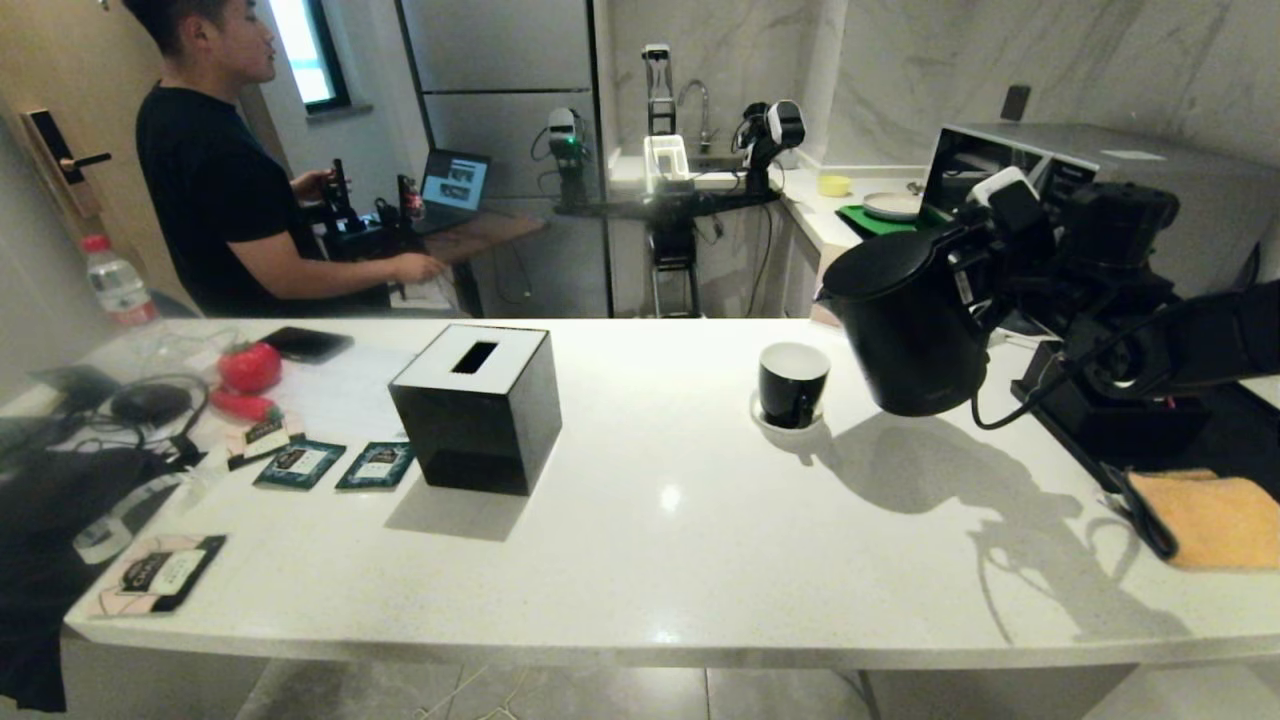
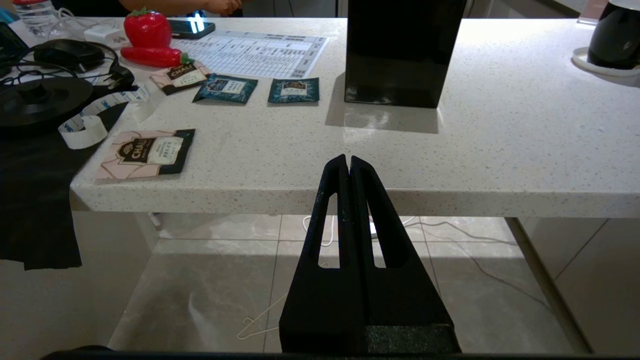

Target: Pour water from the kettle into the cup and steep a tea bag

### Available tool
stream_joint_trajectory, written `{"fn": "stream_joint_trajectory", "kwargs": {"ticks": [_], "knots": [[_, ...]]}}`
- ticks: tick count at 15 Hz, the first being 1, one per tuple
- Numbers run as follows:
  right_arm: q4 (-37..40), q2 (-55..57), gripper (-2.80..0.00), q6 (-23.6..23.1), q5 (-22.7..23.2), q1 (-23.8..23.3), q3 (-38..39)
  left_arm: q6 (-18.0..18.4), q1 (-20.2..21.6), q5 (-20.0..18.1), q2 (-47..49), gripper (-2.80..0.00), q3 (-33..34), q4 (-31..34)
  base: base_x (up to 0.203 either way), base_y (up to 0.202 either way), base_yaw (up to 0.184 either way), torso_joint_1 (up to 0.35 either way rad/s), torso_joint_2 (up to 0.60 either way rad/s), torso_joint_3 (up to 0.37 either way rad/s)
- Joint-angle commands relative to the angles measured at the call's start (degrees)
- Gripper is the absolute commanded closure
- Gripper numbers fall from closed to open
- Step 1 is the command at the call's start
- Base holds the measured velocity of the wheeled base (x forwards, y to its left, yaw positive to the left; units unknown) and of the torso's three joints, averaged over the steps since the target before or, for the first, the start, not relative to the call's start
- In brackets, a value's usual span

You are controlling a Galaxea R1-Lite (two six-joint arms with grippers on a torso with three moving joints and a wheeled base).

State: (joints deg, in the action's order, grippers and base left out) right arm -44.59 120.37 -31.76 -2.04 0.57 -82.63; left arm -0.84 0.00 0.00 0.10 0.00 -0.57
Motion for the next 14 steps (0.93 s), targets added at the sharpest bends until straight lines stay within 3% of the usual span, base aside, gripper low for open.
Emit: {"fn": "stream_joint_trajectory", "kwargs": {"ticks": [1, 14], "knots": [[0.0, 0.4, 0.0, -1.5, -0.1, 0.1, -0.6, 0.0, 0.0, 0.0, 0.0, 0.0, 0.0, 0.0, 0.0, 0.0, 0.0, 0.0, 0.0, 0.0], [-0.5, 1.5, 0.0, -4.4, -0.3, 0.1, -0.7, 0.0, 0.0, 0.0, 0.0, 0.0, 0.0, 0.0, 0.0, 0.0, 0.0, 0.0, 0.0, 0.0]]}}
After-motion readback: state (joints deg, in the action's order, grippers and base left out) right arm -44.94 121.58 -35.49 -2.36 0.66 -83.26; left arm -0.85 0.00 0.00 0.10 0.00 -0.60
